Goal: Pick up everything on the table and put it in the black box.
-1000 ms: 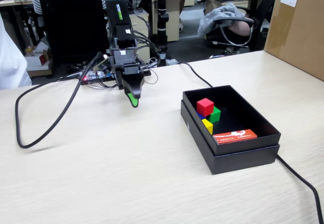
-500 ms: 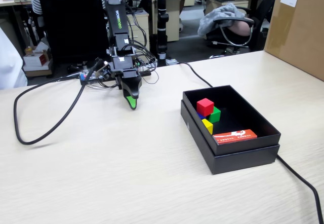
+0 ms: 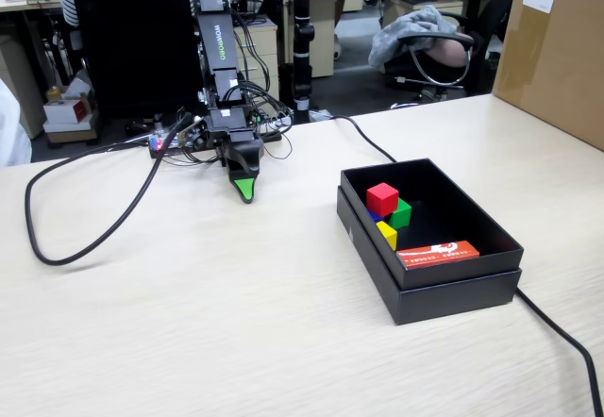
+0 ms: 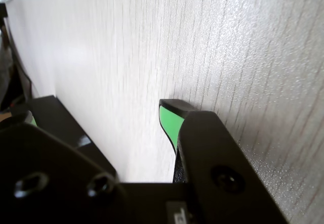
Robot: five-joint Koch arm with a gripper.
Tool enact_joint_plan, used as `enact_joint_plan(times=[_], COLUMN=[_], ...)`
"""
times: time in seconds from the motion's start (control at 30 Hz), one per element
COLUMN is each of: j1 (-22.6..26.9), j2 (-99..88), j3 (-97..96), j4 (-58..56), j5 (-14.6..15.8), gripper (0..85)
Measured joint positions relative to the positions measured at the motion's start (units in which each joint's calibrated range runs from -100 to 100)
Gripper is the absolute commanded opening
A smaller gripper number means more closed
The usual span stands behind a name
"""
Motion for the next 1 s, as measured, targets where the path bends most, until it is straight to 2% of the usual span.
enact_joint_plan(times=[1.0], j1=[-0.34], j2=[0.0], j3=[0.0], j4=[-0.08], j5=[0.0], gripper=[48.8])
